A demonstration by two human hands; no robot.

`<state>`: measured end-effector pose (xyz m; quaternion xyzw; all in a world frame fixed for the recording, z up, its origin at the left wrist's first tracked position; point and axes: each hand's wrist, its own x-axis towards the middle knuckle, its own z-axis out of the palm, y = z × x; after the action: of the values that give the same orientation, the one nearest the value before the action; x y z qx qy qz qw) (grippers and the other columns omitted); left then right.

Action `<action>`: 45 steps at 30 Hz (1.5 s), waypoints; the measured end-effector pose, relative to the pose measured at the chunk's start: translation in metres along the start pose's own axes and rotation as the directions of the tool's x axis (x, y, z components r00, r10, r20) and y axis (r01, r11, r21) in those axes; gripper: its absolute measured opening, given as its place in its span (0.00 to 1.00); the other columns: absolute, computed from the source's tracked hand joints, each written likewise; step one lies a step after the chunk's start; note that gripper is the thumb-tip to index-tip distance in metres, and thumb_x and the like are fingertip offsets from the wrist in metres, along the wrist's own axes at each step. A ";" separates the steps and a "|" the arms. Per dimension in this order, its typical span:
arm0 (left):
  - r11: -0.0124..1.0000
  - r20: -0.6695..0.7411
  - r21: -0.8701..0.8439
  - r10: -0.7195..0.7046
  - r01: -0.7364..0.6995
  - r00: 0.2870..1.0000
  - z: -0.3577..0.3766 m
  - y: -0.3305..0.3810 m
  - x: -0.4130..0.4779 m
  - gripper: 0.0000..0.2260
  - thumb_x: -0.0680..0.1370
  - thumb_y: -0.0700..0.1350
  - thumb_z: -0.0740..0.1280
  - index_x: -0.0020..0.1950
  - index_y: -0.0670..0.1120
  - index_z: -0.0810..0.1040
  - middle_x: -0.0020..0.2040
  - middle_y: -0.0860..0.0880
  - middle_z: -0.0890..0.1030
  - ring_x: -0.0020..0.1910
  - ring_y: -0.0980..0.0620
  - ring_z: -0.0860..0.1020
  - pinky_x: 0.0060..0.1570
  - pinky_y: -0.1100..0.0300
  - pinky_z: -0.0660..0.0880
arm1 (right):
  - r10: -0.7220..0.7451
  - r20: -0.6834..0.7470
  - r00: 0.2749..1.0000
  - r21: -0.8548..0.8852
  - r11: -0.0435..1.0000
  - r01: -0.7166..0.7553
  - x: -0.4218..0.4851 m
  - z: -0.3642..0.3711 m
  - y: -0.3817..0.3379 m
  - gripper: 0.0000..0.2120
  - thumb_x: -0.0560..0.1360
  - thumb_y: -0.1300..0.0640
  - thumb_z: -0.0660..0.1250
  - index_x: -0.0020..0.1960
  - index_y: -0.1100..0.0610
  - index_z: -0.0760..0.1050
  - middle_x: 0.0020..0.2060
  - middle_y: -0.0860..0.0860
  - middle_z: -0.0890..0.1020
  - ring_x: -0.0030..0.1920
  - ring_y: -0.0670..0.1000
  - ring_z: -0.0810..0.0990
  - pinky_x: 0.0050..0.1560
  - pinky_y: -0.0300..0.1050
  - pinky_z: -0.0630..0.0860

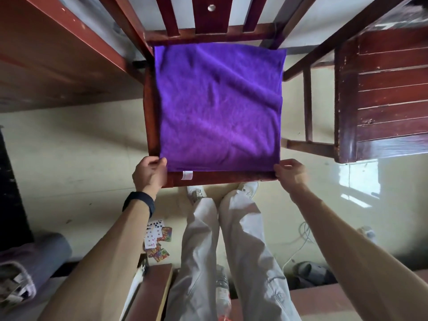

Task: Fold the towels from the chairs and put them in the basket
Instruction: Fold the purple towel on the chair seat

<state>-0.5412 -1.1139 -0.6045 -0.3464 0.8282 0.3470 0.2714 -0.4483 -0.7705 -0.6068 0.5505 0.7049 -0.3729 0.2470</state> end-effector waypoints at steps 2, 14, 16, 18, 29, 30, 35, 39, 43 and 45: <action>0.996 -0.037 0.066 0.066 -0.064 0.997 0.002 0.005 -0.006 0.12 0.76 0.50 0.72 0.56 0.45 0.80 0.49 0.46 0.85 0.50 0.47 0.81 0.53 0.59 0.73 | -0.014 -0.023 1.000 -0.100 0.995 0.012 -0.008 0.003 -0.005 0.11 0.72 0.50 0.71 0.52 0.54 0.79 0.48 0.55 0.86 0.53 0.59 0.82 0.55 0.49 0.77; 0.989 0.054 0.139 -0.051 0.043 0.997 0.015 0.017 -0.004 0.12 0.74 0.51 0.72 0.53 0.45 0.80 0.49 0.47 0.83 0.48 0.45 0.81 0.49 0.57 0.73 | 0.086 0.048 0.995 -0.004 0.996 -0.086 0.013 0.029 0.003 0.17 0.61 0.42 0.65 0.44 0.50 0.75 0.40 0.54 0.85 0.46 0.60 0.84 0.52 0.57 0.82; 0.994 0.128 -0.068 -0.076 0.085 0.989 0.008 0.014 -0.006 0.08 0.75 0.50 0.72 0.48 0.49 0.76 0.50 0.47 0.84 0.43 0.47 0.83 0.47 0.55 0.76 | 0.064 0.054 0.996 0.171 0.983 -0.073 -0.011 0.019 -0.014 0.14 0.67 0.45 0.69 0.48 0.50 0.74 0.38 0.54 0.84 0.42 0.58 0.84 0.50 0.57 0.82; 0.966 0.201 -0.218 -0.095 0.139 0.975 -0.007 0.012 -0.012 0.09 0.76 0.48 0.73 0.47 0.49 0.73 0.48 0.46 0.85 0.39 0.49 0.84 0.41 0.57 0.77 | 0.057 0.082 0.995 0.326 0.942 -0.081 -0.025 0.010 -0.021 0.13 0.75 0.54 0.71 0.55 0.58 0.72 0.35 0.56 0.83 0.33 0.53 0.84 0.46 0.54 0.83; 0.970 0.224 -0.185 0.198 -0.158 0.954 -0.118 0.080 -0.088 0.07 0.78 0.42 0.71 0.50 0.43 0.74 0.42 0.42 0.82 0.26 0.57 0.81 0.24 0.67 0.73 | -0.091 -0.048 0.995 0.621 0.778 0.101 -0.125 -0.088 -0.072 0.09 0.75 0.63 0.73 0.50 0.56 0.73 0.30 0.50 0.81 0.26 0.44 0.78 0.34 0.39 0.80; 0.966 0.257 -0.198 0.215 -0.166 0.942 -0.130 0.093 -0.099 0.06 0.79 0.42 0.70 0.52 0.42 0.76 0.43 0.42 0.82 0.25 0.58 0.80 0.24 0.68 0.71 | -0.100 -0.074 0.992 0.624 0.771 0.124 -0.136 -0.098 -0.080 0.09 0.76 0.64 0.72 0.49 0.55 0.73 0.32 0.52 0.80 0.26 0.44 0.78 0.34 0.39 0.79; 0.967 0.456 -0.236 0.200 -0.099 0.867 -0.191 0.143 -0.143 0.06 0.80 0.44 0.68 0.51 0.51 0.84 0.44 0.47 0.83 0.33 0.56 0.78 0.34 0.63 0.70 | -0.252 -0.085 0.964 0.447 0.855 0.263 -0.187 -0.152 -0.119 0.08 0.72 0.61 0.68 0.47 0.52 0.84 0.34 0.52 0.81 0.38 0.55 0.82 0.49 0.56 0.84; 0.923 0.500 -0.057 0.356 -0.380 0.790 -0.228 0.161 -0.168 0.11 0.71 0.42 0.78 0.50 0.53 0.84 0.38 0.55 0.83 0.33 0.61 0.77 0.38 0.61 0.71 | -0.437 -0.039 0.899 0.164 0.884 0.437 -0.221 -0.188 -0.130 0.18 0.62 0.57 0.71 0.49 0.41 0.82 0.37 0.46 0.83 0.40 0.51 0.83 0.48 0.57 0.84; 0.646 0.266 0.305 0.648 -0.700 0.714 -0.248 0.165 -0.181 0.05 0.71 0.48 0.77 0.44 0.55 0.84 0.41 0.56 0.81 0.40 0.54 0.80 0.42 0.54 0.76 | -0.793 -0.074 0.605 -0.418 0.575 0.703 -0.252 -0.209 -0.131 0.12 0.71 0.55 0.76 0.55 0.51 0.83 0.50 0.50 0.77 0.43 0.51 0.81 0.51 0.50 0.81; 0.528 0.155 0.396 0.768 -0.751 0.622 -0.259 0.170 -0.189 0.03 0.72 0.49 0.76 0.44 0.54 0.84 0.46 0.54 0.78 0.44 0.51 0.79 0.42 0.54 0.77 | -0.890 -0.048 0.454 -0.499 0.415 0.761 -0.263 -0.220 -0.131 0.15 0.68 0.59 0.80 0.54 0.57 0.84 0.50 0.55 0.77 0.42 0.58 0.81 0.45 0.53 0.83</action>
<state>-0.6095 -1.1506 -0.2501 0.1094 0.9549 0.2346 0.1456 -0.4887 -0.7662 -0.2425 0.1098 0.9734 -0.1994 0.0237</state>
